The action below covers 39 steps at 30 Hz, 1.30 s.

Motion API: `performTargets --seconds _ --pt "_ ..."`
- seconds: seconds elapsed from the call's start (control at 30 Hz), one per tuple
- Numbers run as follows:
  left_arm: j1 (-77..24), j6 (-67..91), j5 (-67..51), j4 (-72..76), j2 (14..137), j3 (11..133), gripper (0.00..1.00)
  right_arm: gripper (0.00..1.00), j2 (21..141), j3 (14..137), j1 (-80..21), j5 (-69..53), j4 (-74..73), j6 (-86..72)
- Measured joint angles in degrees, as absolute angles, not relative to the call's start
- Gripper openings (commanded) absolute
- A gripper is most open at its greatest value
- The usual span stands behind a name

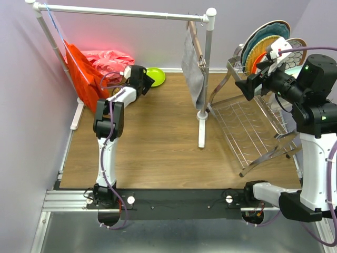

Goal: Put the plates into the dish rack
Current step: Grab a plate with the left arm

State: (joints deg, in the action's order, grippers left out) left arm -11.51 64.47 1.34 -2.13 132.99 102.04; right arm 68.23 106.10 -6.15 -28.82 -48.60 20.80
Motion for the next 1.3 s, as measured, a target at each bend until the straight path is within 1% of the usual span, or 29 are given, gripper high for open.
performTargets --seconds 0.23,0.3,0.37,0.4,0.43,0.47,0.5,0.53,0.57,0.63,0.67,0.7,0.87,1.03,1.17,1.27,1.3 --pt "-10.5 66.3 3.3 -5.7 136.6 106.0 0.61 0.98 64.2 99.3 -6.2 -26.6 -42.4 19.9" --pt "-10.3 66.6 3.5 -6.7 137.9 107.5 0.56 0.98 63.1 97.7 -6.2 -26.0 -40.5 19.5" --pt "-10.2 67.2 3.7 -7.1 138.8 109.1 0.49 0.98 62.5 96.7 -6.2 -25.5 -39.2 19.5" --pt "-10.2 67.3 3.8 -7.4 139.2 109.8 0.49 0.98 62.2 96.2 -6.2 -25.1 -38.5 19.5" --pt "-10.1 67.4 3.9 -7.6 139.7 110.3 0.46 0.98 62.0 95.8 -6.2 -24.9 -37.8 19.5" --pt "-10.1 67.5 3.9 -7.8 140.0 110.8 0.38 0.98 61.8 95.4 -6.2 -24.7 -37.2 19.5" --pt "-10.1 67.7 4.0 -7.9 140.3 111.0 0.37 0.98 61.4 95.0 -6.2 -24.5 -36.4 19.5" --pt "-10.0 68.1 4.1 -7.9 140.8 111.4 0.33 0.98 61.3 94.9 -6.2 -24.4 -36.1 19.5" --pt "-10.0 68.2 4.1 -8.0 141.1 111.8 0.26 0.98 61.2 94.8 -6.2 -24.4 -35.8 19.5" --pt "-10.0 68.4 4.2 -8.0 141.6 112.2 0.18 0.98 60.8 94.8 -6.2 -24.1 -35.0 19.5" --pt "-9.9 68.5 4.2 -8.2 141.9 112.5 0.05 0.98 60.6 94.8 -6.2 -24.0 -34.5 19.5" --pt "-9.9 68.5 4.2 -8.3 142.2 112.9 0.0 0.98 60.5 94.8 -6.2 -24.0 -34.3 19.5" --pt "-9.5 66.5 3.8 -6.0 142.1 112.8 0.0 0.98 59.6 94.8 -6.2 -23.6 -33.1 19.3" --pt "-9.4 60.9 2.4 -0.9 137.1 104.3 0.0 0.98 59.0 94.8 -6.2 -23.2 -32.7 18.9" --pt "-9.4 54.9 -1.9 4.1 126.9 91.3 0.0 0.98 58.8 94.8 -6.2 -22.9 -32.6 18.0" --pt "-9.4 50.7 -6.5 8.7 112.4 77.1 0.0 0.98 58.8 94.9 -6.2 -22.7 -32.7 17.3" --pt "-9.4 49.7 -7.7 10.2 108.9 74.0 0.0 0.98 58.8 94.9 -6.2 -22.7 -32.6 17.0"
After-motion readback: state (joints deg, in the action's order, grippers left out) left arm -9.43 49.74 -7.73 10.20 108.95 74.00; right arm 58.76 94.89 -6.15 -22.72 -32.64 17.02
